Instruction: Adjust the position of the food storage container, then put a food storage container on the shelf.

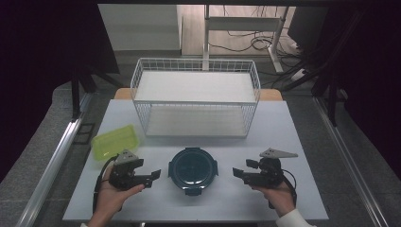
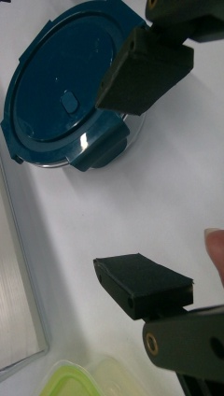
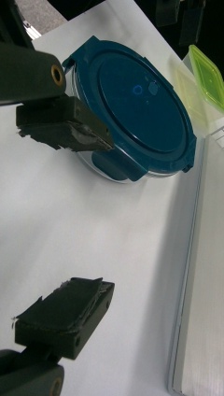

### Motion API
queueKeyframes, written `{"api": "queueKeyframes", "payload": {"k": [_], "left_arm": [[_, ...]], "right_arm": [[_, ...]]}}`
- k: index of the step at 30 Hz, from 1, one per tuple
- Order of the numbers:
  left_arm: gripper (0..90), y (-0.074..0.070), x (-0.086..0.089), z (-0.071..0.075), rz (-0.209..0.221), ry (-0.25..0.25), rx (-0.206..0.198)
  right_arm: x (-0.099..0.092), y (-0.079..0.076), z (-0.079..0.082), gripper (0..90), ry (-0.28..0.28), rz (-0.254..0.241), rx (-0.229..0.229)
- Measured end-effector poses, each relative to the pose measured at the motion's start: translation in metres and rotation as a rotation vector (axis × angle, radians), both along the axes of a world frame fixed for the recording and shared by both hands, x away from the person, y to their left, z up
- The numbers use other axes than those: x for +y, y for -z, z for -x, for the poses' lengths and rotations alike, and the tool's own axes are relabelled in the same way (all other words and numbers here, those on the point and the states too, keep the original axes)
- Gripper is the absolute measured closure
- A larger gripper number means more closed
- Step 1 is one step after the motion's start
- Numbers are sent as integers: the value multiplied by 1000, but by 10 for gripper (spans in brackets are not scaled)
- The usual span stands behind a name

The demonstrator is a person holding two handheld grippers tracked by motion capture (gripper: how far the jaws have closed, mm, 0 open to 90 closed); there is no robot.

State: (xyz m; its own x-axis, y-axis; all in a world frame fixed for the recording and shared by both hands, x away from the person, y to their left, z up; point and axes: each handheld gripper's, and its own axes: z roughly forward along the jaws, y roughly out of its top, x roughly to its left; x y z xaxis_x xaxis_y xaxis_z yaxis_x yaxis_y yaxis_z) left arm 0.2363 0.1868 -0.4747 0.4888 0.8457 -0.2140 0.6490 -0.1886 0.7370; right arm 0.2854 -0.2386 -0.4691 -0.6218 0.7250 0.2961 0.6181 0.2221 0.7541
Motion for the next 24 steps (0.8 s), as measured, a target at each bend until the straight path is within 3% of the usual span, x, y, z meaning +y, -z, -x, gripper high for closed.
{"api": "queueKeyframes", "payload": {"k": [11, 17, 18, 19, 20, 21, 22, 24], "left_arm": [[203, 0, -1, -2, 42, 7, 20], [242, -1, -1, -6, 113, 31, 40], [248, -1, -1, -9, 158, 36, 101], [252, -1, -1, -9, 158, 36, 101], [248, -1, -2, -11, 179, 39, 124], [248, -1, -2, -13, 194, 42, 140], [206, -1, -4, -19, 209, 39, 177], [156, -1, -5, -21, 220, 30, 195]], "right_arm": [[2, 0, -4, 202, 1, -14, 29], [9, -1, -5, 169, -22, -40, 50], [12, -1, -6, 156, -9, -49, 72], [12, -1, -6, 156, -9, -49, 72], [16, 0, -8, 148, -8, -59, 101], [16, 0, -8, 148, -8, -59, 101], [22, 1, -11, 144, -20, -49, 120], [26, 2, -13, 142, -24, -50, 128]]}}
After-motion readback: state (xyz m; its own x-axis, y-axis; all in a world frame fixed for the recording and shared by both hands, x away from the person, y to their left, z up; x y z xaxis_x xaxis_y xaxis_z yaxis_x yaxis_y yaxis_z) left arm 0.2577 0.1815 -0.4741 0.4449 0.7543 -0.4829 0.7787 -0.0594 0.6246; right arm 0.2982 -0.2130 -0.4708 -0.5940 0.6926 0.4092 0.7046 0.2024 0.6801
